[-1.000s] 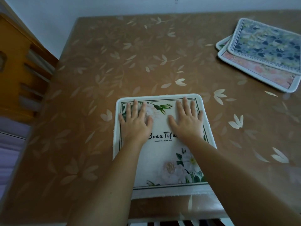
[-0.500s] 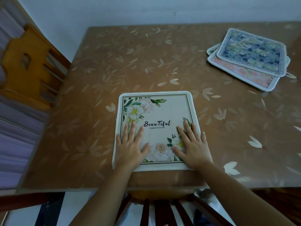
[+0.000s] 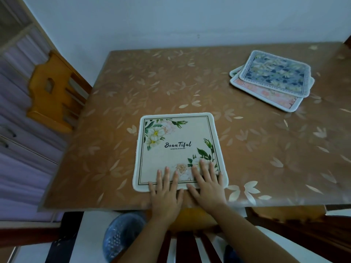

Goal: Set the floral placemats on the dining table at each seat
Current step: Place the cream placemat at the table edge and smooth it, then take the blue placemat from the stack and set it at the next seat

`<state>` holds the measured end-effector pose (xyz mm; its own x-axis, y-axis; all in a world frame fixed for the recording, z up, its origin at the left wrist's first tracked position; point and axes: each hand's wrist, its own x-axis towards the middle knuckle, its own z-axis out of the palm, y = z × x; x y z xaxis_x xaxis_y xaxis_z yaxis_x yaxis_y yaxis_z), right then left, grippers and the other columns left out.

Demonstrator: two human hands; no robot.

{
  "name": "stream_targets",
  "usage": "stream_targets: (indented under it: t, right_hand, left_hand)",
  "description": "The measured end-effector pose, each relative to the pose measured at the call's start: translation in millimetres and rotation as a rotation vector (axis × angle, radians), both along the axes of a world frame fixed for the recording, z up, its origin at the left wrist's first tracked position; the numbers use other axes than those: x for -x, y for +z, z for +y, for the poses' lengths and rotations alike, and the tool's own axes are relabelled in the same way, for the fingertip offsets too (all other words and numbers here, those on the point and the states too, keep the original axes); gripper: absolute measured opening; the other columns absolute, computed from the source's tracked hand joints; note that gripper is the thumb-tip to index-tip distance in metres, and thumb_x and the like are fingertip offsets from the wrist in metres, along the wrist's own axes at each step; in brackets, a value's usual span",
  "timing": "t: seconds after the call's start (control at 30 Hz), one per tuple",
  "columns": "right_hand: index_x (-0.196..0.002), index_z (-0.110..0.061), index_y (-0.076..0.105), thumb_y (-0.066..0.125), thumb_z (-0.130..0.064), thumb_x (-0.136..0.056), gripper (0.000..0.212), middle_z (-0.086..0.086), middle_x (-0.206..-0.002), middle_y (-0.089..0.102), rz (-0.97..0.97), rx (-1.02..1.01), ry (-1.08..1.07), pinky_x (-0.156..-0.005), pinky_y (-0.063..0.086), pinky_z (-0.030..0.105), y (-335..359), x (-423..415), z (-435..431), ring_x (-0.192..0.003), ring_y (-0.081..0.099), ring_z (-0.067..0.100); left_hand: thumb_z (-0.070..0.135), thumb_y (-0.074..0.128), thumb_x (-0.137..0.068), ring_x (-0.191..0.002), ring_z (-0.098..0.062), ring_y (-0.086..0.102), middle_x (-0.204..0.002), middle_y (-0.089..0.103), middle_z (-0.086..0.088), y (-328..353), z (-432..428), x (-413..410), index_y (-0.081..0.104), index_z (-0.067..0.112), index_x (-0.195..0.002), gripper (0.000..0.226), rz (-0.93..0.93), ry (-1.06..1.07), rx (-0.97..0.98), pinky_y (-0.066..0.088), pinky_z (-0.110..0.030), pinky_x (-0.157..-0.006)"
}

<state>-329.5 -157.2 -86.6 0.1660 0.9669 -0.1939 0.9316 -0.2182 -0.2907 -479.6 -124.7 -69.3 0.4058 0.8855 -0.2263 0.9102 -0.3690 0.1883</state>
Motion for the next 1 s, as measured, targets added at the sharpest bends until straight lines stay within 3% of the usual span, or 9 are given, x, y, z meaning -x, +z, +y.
stream_targets:
  t: [0.13, 0.27, 0.37, 0.6, 1.0]
  right_hand:
    - [-0.141, -0.031, 0.014, 0.032, -0.045, -0.093, 0.053, -0.004, -0.155, 0.001, 0.084, 0.034, 0.108, -0.112, 0.002, 0.049, 17, -6, -8, -0.140, -0.011, 0.023]
    - [-0.138, -0.026, 0.027, 0.039, -0.037, -0.093, 0.048, -0.003, -0.150, 0.025, 0.121, 0.007, 0.118, -0.112, 0.015, 0.043, 43, -23, -19, -0.139, 0.013, 0.016]
    - [-0.137, -0.025, 0.031, 0.040, -0.035, -0.093, 0.046, -0.003, -0.146, 0.033, 0.087, -0.019, 0.119, -0.110, 0.020, 0.042, 61, -42, -27, -0.135, 0.023, 0.015]
    - [-0.134, -0.024, 0.035, 0.043, -0.033, -0.091, 0.044, -0.001, -0.143, 0.038, 0.017, -0.131, 0.072, -0.110, 0.022, 0.045, 94, -96, -46, -0.134, 0.027, 0.019]
    - [-0.133, -0.022, 0.037, 0.046, -0.031, -0.089, 0.045, 0.000, -0.140, 0.041, -0.034, -0.215, 0.060, -0.108, 0.026, 0.044, 131, -220, -65, -0.132, 0.030, 0.019]
  left_hand:
    - [0.043, 0.026, -0.095, -0.140, -0.017, -0.004, -0.153, 0.008, 0.006, -3, -11, 0, 0.018, 0.030, -0.142, 0.049, -0.082, 0.012, 0.045, 0.003, -0.048, -0.111]
    - [0.036, 0.030, -0.096, -0.139, -0.013, 0.004, -0.152, 0.019, 0.005, 19, -12, -8, 0.025, 0.025, -0.140, 0.046, -0.177, 0.047, -0.042, 0.004, -0.039, -0.112]
    - [0.033, 0.032, -0.095, -0.139, -0.014, 0.006, -0.151, 0.020, 0.005, 37, -17, -23, 0.025, 0.024, -0.140, 0.047, -0.224, 0.022, -0.121, 0.008, -0.040, -0.112]
    - [0.029, 0.038, -0.093, -0.138, -0.017, 0.013, -0.148, 0.031, 0.001, 64, -36, -86, 0.038, 0.021, -0.135, 0.042, -0.350, -0.027, -0.154, 0.005, -0.039, -0.112]
    - [0.030, 0.038, -0.093, -0.138, -0.016, 0.014, -0.147, 0.031, 0.000, 97, -48, -215, 0.038, 0.019, -0.135, 0.043, -0.394, -0.058, -0.203, 0.009, -0.040, -0.112]
